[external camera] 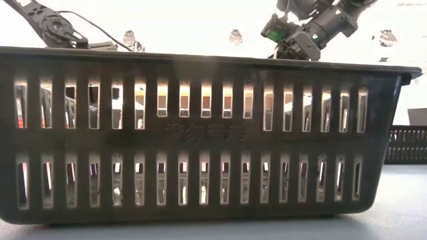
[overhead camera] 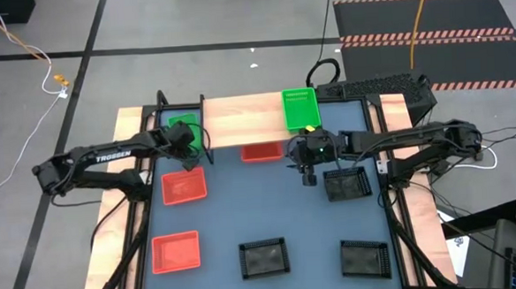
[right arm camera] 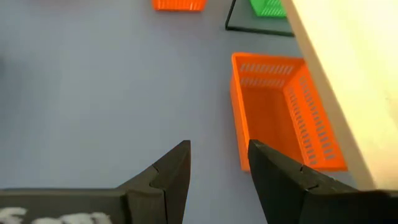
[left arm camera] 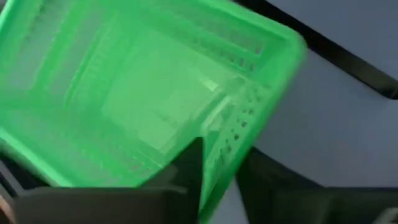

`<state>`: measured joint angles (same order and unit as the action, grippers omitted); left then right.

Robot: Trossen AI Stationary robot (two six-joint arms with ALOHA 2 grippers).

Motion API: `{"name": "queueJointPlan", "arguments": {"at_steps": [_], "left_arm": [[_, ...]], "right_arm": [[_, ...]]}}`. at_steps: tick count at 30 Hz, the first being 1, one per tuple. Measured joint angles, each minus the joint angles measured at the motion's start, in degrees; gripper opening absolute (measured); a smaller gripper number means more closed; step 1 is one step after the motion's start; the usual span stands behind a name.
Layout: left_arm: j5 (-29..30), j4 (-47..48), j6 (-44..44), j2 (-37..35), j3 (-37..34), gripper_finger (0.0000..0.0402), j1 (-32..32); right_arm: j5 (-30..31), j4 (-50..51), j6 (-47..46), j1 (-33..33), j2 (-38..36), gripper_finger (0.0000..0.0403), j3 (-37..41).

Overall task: Stack baskets on shelf by color
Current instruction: Stack the green bin on top of the green bin on the shelf

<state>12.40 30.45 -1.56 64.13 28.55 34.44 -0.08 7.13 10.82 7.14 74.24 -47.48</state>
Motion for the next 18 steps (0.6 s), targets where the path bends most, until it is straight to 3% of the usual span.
{"name": "queueJointPlan", "arguments": {"at_steps": [3, 11, 14, 18], "left_arm": [[0.1, 2.8, -0.6, -0.5, 1.8, 0.0015, 0.0], [6.8, 15.1, -3.3, -5.2, 11.1, 0.0007, -5.3], [8.7, 18.6, -2.9, -7.7, 15.4, 0.0007, -9.8], [8.9, 21.9, 4.4, -10.5, 19.7, 0.0005, -18.2]], "right_arm": [[0.0, 0.0, -0.2, 0.0, -1.0, 0.0157, 0.0], [-0.2, 1.2, -0.9, -0.1, -4.4, 0.0157, 0.0], [-0.2, 1.2, 1.8, -0.9, -5.7, 0.0157, 0.0], [-0.3, -0.1, 6.4, -2.4, -8.0, 0.0157, 0.0]]}}
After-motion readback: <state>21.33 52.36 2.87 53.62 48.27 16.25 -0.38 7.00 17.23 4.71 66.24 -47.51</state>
